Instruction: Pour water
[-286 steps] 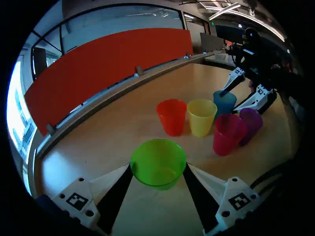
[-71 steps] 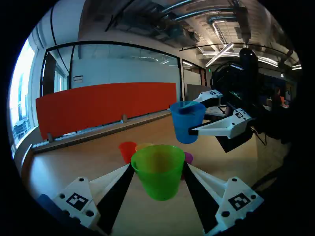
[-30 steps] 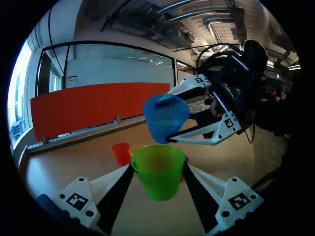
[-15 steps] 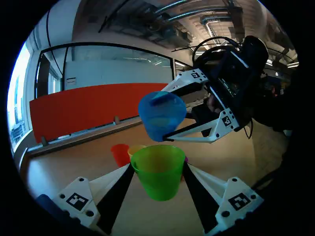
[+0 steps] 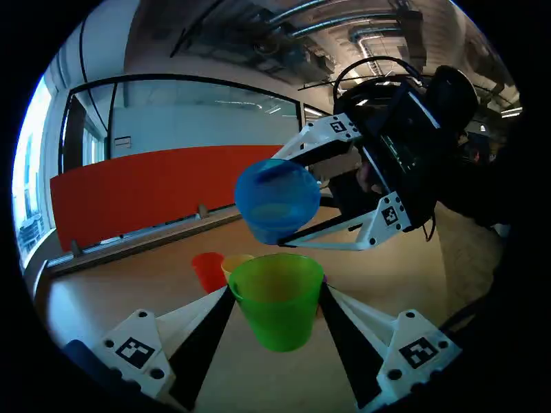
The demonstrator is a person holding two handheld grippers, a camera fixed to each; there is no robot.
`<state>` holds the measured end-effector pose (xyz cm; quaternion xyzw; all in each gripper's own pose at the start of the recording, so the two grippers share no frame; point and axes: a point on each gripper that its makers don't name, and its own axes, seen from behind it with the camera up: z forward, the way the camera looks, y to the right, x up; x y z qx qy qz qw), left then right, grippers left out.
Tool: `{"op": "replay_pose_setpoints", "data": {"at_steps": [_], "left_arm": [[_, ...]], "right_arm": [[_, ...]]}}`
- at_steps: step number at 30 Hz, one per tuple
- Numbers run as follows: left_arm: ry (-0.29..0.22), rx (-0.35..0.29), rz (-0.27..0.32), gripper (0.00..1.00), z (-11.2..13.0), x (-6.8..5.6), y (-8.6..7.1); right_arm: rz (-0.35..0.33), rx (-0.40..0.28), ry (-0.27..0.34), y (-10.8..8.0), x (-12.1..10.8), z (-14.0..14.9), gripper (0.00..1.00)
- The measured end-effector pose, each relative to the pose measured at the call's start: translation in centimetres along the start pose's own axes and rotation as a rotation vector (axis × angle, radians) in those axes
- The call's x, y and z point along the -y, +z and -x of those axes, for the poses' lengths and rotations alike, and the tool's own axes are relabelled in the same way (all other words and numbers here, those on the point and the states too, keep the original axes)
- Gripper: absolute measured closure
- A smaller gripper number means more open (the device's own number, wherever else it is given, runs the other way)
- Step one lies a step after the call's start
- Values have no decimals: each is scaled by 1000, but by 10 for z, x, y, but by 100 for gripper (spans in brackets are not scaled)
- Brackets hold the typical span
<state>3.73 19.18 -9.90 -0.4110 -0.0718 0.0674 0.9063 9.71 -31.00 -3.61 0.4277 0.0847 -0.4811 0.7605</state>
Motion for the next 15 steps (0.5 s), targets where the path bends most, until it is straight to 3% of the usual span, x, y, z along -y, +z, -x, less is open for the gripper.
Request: {"op": "replay_pose_setpoints", "data": {"at_steps": [15], "left_arm": [[2,-4,8,13,-1,-2,0]], "right_arm": [[8,19,-109,2,-2,-3,12]]}}
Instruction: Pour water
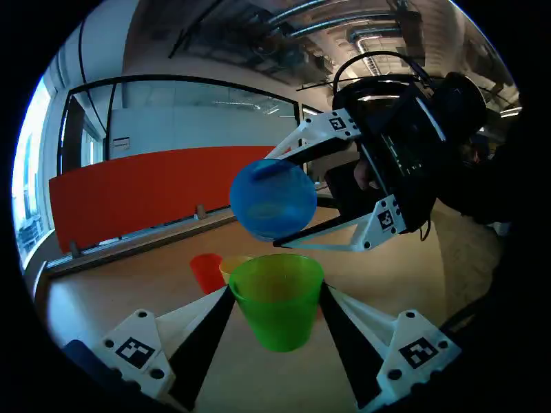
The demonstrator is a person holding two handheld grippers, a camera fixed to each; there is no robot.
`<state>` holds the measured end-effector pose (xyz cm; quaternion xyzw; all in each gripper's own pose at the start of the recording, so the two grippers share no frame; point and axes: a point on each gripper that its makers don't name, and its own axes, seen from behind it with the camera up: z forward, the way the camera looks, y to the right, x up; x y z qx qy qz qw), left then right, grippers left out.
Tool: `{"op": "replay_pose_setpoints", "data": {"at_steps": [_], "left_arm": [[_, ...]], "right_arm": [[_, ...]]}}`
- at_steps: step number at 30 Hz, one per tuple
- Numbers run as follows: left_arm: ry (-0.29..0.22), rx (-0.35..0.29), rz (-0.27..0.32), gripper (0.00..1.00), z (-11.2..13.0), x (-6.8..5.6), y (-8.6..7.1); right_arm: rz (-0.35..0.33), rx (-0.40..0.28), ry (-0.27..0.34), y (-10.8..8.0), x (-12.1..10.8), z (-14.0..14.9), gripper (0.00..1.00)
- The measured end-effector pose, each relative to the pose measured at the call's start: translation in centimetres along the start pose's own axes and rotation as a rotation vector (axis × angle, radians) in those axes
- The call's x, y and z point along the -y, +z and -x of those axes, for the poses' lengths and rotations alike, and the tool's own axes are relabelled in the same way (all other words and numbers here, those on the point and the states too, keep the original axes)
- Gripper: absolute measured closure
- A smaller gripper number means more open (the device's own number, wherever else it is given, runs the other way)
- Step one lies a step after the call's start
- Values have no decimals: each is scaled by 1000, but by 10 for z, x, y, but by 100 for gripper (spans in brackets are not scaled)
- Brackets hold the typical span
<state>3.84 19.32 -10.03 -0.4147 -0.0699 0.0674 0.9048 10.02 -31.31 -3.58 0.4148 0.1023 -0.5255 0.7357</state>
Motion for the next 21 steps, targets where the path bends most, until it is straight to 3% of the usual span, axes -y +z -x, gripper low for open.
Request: {"op": "replay_pose_setpoints", "data": {"at_steps": [21], "left_arm": [[3,1,6,13,1,-2,1]], "right_arm": [[10,14,-57,-2,-2,0,12]]}}
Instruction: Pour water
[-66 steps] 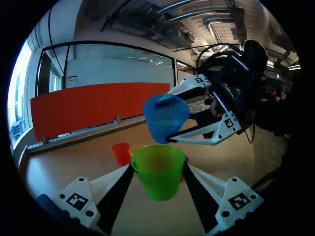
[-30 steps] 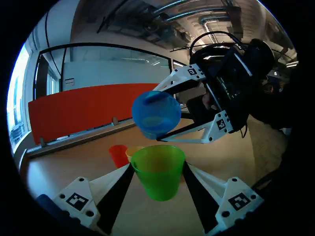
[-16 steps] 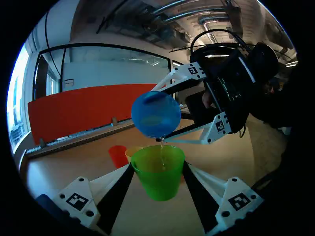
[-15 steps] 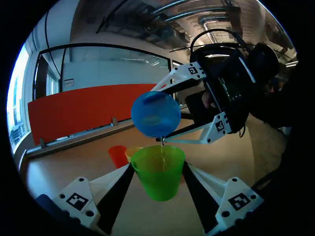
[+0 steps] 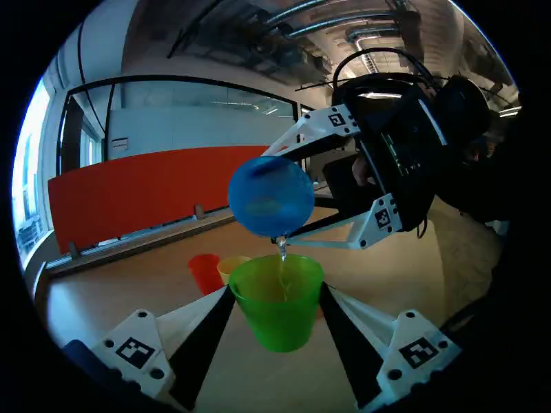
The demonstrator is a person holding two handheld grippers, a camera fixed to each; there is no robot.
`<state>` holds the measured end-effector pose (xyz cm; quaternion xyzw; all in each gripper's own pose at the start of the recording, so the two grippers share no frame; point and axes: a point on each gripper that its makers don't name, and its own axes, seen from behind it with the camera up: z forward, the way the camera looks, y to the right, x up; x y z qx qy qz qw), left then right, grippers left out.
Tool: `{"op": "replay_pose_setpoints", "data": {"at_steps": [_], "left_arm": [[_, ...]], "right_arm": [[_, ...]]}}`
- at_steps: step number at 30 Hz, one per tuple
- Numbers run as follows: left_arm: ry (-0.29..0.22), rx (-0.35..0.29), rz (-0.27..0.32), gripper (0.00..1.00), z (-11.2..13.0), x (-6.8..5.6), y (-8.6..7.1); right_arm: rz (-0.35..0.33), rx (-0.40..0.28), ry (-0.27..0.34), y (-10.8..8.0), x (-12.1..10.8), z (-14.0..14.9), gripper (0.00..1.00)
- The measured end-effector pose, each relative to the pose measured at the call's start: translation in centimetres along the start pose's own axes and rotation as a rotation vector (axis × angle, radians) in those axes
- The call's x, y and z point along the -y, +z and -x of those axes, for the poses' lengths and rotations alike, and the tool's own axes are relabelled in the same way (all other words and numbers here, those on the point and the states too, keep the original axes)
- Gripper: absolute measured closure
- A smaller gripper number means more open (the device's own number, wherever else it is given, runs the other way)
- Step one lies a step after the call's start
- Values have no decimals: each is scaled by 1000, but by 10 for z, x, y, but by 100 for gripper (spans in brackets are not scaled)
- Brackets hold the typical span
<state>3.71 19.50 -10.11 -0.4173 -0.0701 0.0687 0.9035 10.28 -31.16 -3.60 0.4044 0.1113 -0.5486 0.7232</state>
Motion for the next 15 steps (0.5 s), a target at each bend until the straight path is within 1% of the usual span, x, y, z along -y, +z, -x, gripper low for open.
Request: {"op": "replay_pose_setpoints", "data": {"at_steps": [6,15], "left_arm": [[3,3,-1,13,1,1,1],[7,0,3,13,0,-2,1]], "right_arm": [[1,3,-7,-1,-1,2,12],[0,4,-15,-2,-1,3,12]]}}
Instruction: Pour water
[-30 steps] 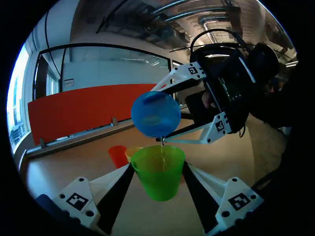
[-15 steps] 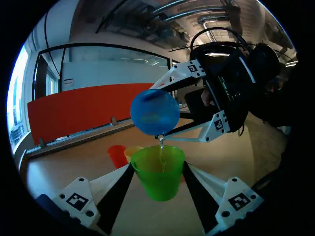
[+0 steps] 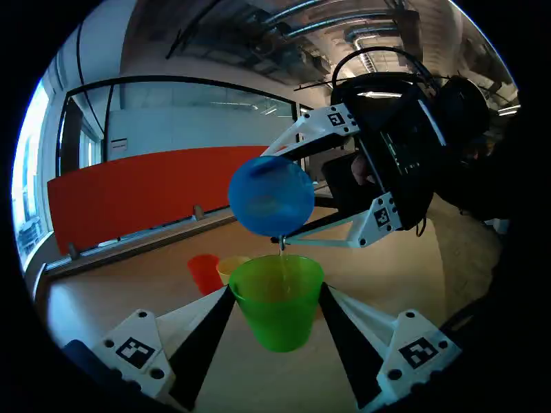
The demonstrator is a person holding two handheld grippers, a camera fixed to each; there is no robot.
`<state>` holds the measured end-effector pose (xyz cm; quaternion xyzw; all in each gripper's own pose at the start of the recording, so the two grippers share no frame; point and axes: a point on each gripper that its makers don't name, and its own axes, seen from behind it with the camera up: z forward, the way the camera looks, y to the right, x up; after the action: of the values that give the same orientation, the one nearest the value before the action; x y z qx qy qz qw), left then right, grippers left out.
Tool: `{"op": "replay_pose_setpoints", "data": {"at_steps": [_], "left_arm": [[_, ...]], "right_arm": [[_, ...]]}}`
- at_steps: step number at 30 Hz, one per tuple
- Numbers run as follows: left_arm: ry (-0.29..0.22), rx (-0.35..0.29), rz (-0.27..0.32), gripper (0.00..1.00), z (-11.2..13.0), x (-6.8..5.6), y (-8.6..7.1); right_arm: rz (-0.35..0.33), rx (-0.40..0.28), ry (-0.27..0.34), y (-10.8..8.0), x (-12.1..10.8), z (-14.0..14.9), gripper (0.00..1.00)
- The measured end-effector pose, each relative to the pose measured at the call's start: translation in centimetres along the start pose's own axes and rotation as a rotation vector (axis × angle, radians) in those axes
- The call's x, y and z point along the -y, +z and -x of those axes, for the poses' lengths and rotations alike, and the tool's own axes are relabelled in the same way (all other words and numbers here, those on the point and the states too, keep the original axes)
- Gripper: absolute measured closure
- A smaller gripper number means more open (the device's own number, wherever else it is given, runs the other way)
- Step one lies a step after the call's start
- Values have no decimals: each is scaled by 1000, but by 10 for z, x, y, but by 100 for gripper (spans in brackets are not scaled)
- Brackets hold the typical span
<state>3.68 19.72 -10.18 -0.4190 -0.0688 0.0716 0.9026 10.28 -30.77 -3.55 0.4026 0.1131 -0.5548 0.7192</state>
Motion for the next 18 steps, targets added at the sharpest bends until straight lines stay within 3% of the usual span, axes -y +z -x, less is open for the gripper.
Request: {"op": "replay_pose_setpoints", "data": {"at_steps": [18], "left_arm": [[7,1,7,13,0,-2,2]], "right_arm": [[5,3,-31,-2,-2,2,12]]}}
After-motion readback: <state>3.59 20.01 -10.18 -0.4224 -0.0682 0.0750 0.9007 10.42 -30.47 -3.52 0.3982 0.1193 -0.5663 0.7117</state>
